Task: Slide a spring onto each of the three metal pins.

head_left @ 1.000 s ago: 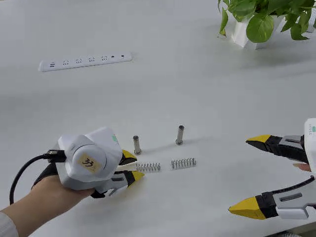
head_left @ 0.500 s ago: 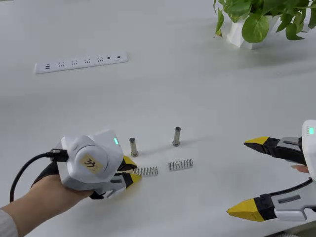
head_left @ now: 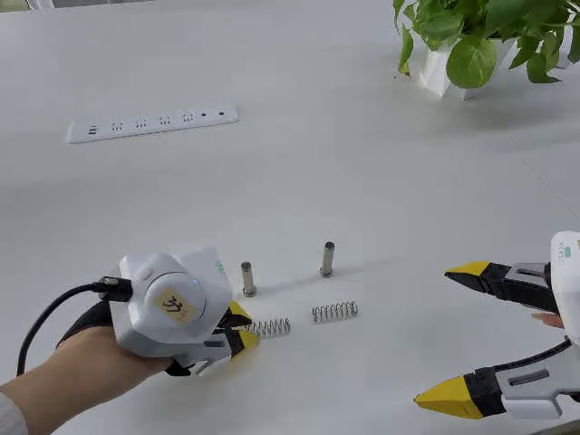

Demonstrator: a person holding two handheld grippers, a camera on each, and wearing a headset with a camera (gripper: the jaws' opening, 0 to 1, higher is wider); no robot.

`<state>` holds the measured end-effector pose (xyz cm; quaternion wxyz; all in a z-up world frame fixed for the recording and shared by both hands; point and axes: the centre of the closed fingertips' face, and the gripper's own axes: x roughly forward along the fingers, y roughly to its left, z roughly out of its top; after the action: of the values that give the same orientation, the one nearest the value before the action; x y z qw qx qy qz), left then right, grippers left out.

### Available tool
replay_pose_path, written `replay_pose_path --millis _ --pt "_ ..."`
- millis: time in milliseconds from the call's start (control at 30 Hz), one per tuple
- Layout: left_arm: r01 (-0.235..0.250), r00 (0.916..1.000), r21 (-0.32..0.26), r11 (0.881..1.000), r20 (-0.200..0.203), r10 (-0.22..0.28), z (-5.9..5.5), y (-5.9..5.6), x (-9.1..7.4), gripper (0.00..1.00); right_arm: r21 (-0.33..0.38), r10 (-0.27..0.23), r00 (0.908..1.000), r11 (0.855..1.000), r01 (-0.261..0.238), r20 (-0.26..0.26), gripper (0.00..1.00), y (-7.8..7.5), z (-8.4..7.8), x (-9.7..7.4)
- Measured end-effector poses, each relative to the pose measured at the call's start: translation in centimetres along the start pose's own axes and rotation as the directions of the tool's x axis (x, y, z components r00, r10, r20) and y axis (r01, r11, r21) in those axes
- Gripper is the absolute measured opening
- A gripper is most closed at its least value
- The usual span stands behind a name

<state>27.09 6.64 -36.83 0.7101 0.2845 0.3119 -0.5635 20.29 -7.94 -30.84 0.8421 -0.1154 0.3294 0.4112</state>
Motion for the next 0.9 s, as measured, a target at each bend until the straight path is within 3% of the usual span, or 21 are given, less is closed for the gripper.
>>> replay_pose_path --millis 167,400,900 --pt "0.001 1.0000 0.003 1.000 -0.003 -0.001 -0.05 0.08 -0.06 0.14 0.001 0.001 1.0000 1.000 -0.001 -0.002 0.90 -0.19 -0.16 0.05" --pt "0.011 0.9999 0.016 1.000 -0.007 -0.011 -0.13 -0.18 -0.11 0.08 0.003 0.003 1.0000 1.000 -0.003 -0.007 0.89 -0.10 -0.35 0.08" --pt "-0.014 0.9995 -0.041 0.999 0.026 0.015 -0.17 -0.15 -0.20 0.07 0.001 0.007 1.0000 1.000 -0.007 -0.004 0.89 0.05 -0.30 0.34"
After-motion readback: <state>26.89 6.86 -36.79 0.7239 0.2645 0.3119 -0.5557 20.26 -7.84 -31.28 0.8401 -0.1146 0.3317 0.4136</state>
